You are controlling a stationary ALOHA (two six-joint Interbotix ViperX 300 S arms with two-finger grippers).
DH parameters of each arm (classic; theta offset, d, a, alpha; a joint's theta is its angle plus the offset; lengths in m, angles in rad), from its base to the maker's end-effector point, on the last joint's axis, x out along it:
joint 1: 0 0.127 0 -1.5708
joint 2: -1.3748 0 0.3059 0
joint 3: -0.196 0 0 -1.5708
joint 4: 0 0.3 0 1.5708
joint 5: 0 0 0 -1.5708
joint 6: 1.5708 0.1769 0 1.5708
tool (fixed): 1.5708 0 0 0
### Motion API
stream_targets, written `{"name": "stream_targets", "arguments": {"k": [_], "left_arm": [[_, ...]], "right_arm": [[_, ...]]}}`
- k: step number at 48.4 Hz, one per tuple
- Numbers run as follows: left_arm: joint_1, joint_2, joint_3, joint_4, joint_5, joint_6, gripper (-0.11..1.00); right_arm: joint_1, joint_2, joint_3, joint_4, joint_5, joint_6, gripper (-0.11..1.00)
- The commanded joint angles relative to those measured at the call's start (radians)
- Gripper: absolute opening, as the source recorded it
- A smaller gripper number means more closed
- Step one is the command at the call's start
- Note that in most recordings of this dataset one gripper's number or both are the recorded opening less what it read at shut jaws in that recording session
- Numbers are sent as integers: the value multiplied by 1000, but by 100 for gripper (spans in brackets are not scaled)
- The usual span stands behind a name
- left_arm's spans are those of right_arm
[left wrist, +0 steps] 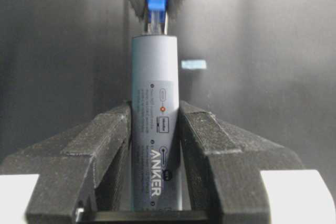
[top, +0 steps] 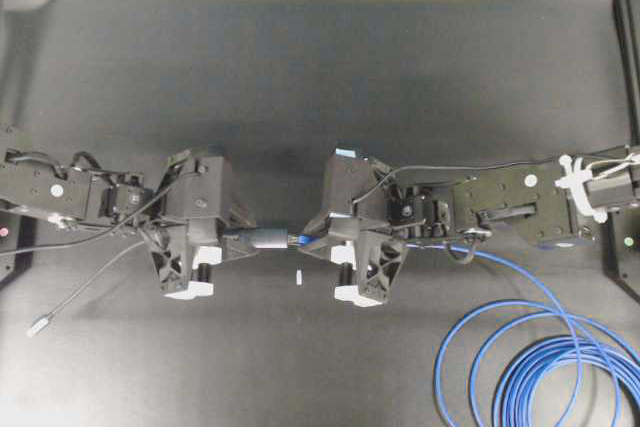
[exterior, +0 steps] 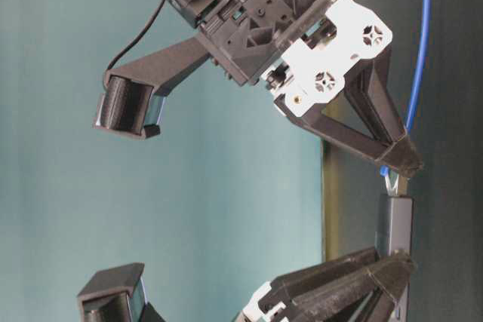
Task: Insert the LAN cable into the hub.
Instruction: 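Push the plug into the hub port with the right gripper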
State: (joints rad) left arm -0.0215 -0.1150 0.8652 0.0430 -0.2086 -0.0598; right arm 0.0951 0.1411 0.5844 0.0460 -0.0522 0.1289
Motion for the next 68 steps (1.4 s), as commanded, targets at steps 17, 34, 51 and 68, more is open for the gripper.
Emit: {"name": "stream_targets", "arguments": {"k": [17, 34, 51, 68], "left_arm": [[3, 38, -95, 3, 29, 41, 28], [9, 60, -121, 3, 20, 46, 28], [11, 64, -127, 3, 18, 46, 28], [6, 60, -107, 3, 28, 48, 28]], "right_arm": [[0, 5, -41, -15, 14, -9, 13], [0, 15, -72, -31, 14, -23, 13], [0, 28, -100, -31, 46, -37, 13], [12, 25, -94, -12, 120, -32, 14]]}}
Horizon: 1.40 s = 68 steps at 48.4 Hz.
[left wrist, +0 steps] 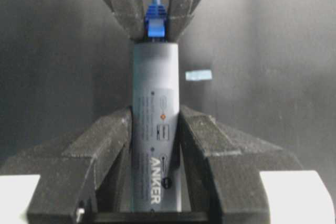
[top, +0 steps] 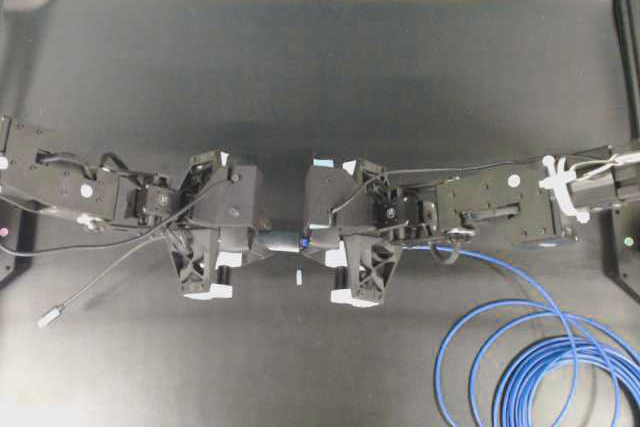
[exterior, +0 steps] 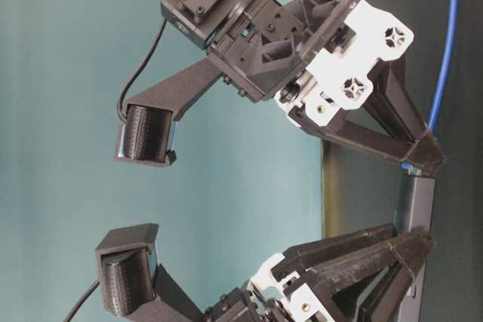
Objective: Insert the LAN cable into the hub.
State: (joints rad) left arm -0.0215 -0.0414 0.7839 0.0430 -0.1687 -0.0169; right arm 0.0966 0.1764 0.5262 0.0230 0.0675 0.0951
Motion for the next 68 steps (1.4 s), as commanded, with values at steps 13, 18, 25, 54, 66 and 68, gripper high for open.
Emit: {"name": "stream_targets", "arguments": {"k": [13, 18, 25, 54, 66, 68], "left_arm": [[9, -15, -15, 3, -3, 5, 28], [6, -15, -11, 3, 9, 5, 28], [6, -15, 6, 3, 20, 3, 28], [6, 55, 41, 3, -64, 2, 28], [14, 74, 44, 3, -60, -17, 45], [15, 74, 44, 3, -60, -17, 57]], "right_arm": [[29, -21, -26, 17, 21, 3, 50], [41, -44, -14, 17, 35, 3, 77], [44, -109, 35, 25, 86, 12, 84], [49, -298, 253, 25, -98, 167, 85], [52, -299, 256, 25, -98, 170, 85], [52, -299, 256, 25, -98, 170, 85]]}}
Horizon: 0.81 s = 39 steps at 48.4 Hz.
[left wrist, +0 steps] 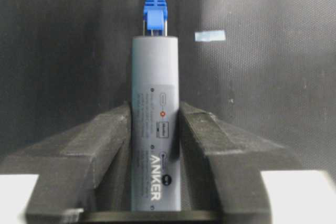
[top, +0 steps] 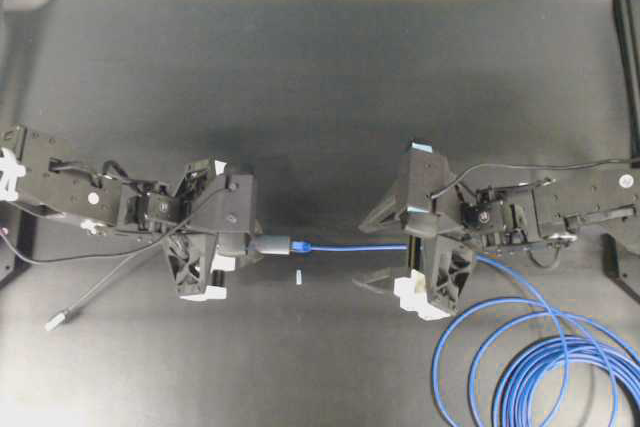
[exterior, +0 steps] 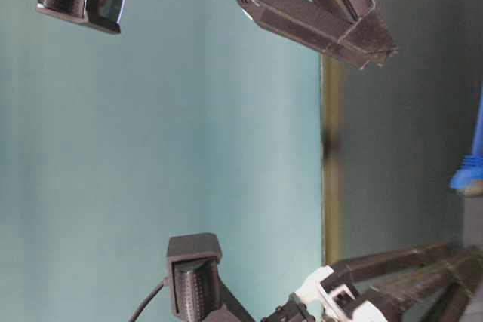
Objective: Insert the LAN cable into the hub.
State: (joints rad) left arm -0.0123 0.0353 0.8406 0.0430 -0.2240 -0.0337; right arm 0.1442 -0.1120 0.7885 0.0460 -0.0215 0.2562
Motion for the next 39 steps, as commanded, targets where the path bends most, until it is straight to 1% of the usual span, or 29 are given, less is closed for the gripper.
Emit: {"name": "stream_targets", "arguments": {"k": [1, 4, 6, 11, 15, 22, 28, 39], "left_arm": [[8, -2, -12, 3, -6, 0, 63], [12, -3, -15, 3, -6, -2, 78], [12, -3, -17, 3, -8, -2, 81], [12, -9, -15, 3, 0, 0, 79], [12, -55, -15, 3, 17, 0, 78], [17, -204, -9, 3, 86, 6, 77], [20, -330, 11, 3, 143, 0, 77], [-3, -502, 109, 3, 164, 0, 77]], "right_arm": [[5, -11, -5, 2, -9, 9, 85], [5, -11, -5, 2, -8, 9, 85], [5, -14, -3, 2, -5, 9, 85], [5, -25, 5, 2, 2, 9, 85], [5, -46, 11, 2, 5, 9, 85], [-5, -107, 32, -2, 15, 8, 85], [-18, -173, 71, -2, 17, 8, 84], [-54, -299, 112, -6, 12, 3, 84]]}}
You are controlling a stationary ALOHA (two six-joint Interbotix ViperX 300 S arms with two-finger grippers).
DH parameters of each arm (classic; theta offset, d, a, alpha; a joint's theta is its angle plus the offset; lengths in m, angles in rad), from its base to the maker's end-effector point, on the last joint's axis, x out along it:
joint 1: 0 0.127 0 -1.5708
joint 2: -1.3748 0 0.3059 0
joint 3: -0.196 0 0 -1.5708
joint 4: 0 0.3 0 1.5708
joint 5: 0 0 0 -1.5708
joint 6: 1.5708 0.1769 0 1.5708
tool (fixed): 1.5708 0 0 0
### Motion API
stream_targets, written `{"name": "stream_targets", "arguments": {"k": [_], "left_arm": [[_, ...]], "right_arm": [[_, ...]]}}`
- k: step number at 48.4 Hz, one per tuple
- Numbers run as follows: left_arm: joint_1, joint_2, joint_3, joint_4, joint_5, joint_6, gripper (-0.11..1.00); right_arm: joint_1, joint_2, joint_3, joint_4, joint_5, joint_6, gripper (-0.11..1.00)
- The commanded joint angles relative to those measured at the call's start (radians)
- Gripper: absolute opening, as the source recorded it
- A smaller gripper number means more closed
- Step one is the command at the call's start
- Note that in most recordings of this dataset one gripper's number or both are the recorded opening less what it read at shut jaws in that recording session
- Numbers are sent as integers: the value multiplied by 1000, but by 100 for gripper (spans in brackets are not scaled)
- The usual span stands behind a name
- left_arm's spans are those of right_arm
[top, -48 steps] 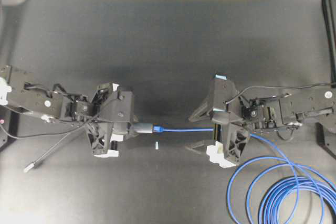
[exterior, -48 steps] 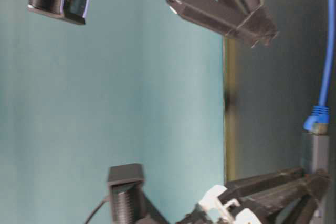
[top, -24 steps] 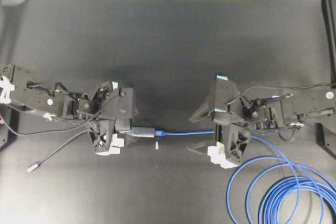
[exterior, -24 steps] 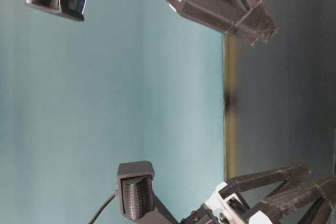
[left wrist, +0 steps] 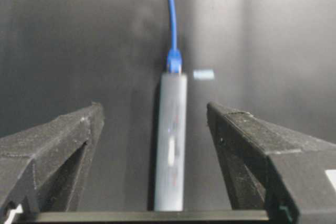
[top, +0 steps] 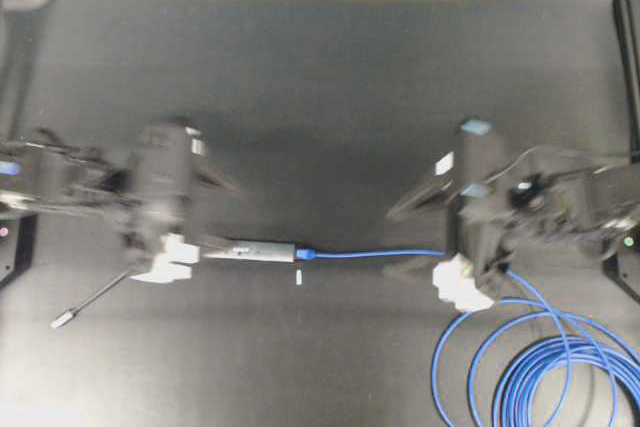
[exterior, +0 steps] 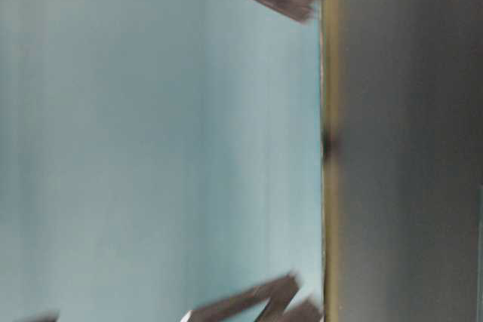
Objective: Insert the LAN cable into the hub.
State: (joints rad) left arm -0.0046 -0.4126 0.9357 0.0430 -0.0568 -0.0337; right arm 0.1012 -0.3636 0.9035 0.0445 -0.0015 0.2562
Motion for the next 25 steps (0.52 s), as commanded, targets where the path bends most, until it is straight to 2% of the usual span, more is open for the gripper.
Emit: {"name": "stream_targets", "arguments": {"k": [1, 9, 25], "left_arm": [[-11, -67, 23, 3, -3, 0, 77], [-12, -189, 77, 3, -8, -2, 77], [5, -410, 158, 3, -2, -2, 77]], "right_arm": [[-14, -58, -3, -6, -8, 2, 84], [-28, -155, 26, -26, 2, 0, 84], [-44, -377, 124, -28, 23, 0, 84]]}}
